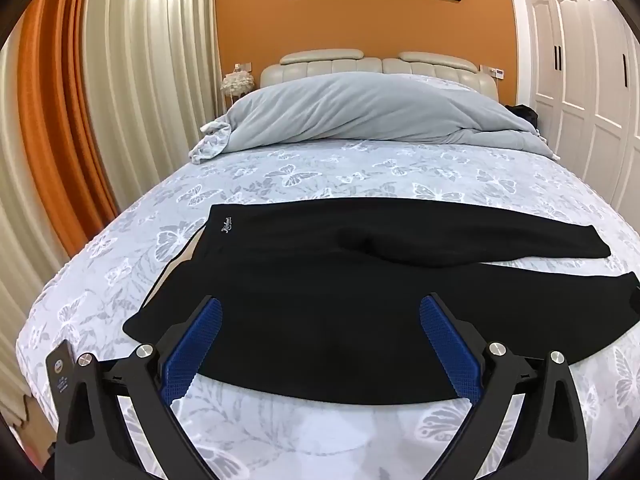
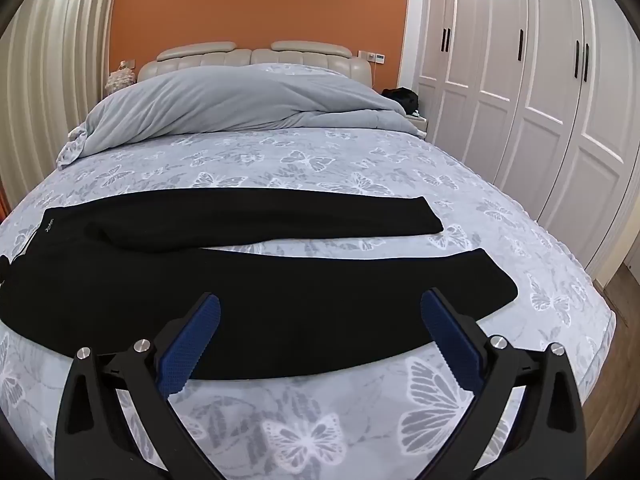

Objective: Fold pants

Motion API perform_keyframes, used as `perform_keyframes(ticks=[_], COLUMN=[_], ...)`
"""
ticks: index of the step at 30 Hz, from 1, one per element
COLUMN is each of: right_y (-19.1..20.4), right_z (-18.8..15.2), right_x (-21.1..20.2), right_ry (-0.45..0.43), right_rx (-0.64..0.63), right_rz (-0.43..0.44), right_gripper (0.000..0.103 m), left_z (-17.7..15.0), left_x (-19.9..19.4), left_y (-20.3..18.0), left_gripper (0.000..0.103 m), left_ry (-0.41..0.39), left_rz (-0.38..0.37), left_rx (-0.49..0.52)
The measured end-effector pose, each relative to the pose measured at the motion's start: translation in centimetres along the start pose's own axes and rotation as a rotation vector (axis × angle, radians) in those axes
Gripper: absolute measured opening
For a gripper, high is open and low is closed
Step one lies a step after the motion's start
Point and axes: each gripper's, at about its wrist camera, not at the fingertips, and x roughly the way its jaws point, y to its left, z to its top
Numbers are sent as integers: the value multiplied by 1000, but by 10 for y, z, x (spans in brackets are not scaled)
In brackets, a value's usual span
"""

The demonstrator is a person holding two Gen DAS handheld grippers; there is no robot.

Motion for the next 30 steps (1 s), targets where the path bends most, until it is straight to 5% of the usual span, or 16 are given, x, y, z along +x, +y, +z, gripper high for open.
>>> perform_keyframes(ticks=[30], right_y=[1], right_z=[0], right_x=[-3], right_ry=[-8], right_rx=[-3], right_rz=[14], right_gripper=[98], left_z=[-3], left_x=[-1], left_y=[-18], left_gripper=[98], left_ry=[8], left_rz=[19], left_rx=[-8])
